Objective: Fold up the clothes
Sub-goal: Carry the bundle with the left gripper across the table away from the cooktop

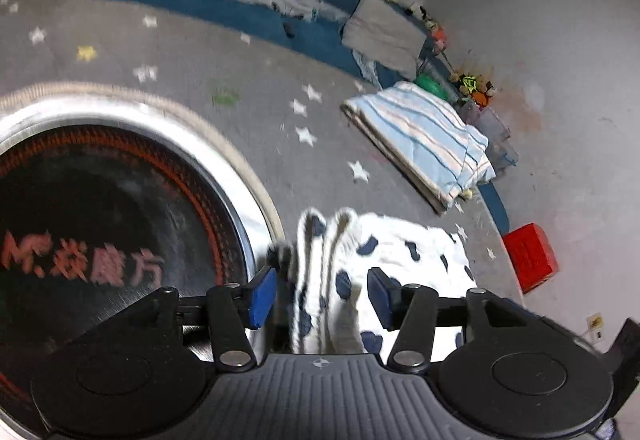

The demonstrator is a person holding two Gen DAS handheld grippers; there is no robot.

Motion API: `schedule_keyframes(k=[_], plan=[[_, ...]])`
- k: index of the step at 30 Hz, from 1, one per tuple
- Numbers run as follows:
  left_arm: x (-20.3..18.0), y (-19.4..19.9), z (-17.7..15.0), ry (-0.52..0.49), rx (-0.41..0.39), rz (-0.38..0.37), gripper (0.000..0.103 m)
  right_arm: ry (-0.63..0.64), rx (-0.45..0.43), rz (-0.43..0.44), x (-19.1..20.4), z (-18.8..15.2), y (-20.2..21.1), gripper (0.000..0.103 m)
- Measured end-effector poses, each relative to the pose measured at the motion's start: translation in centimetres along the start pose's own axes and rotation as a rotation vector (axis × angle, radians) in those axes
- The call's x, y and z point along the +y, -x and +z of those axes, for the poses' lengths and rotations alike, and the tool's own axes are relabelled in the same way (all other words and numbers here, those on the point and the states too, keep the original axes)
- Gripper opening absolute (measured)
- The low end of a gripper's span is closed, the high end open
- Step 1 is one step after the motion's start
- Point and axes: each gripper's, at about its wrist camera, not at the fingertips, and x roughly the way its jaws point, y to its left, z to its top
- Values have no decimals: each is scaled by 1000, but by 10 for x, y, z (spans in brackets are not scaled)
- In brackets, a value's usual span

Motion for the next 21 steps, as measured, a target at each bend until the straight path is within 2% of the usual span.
schedule_keyframes(k=[2,4,10,16,21], plan=[[-5,5,1,-38,-27,11,52,6,-15,15,5,6,2,35],[-11,6,1,-75,-37,15,52,19,-22,37,11,11,0,41],[-26,2,3,-151,-43,5,52,47,1,95,32,23,-25,42],[-34,-19,10,-227,-35,55,52,36,54,89,38,35,-61,42],[-29,-31,12,-222,-21,76,51,31,93,62,36,40,-85,42]])
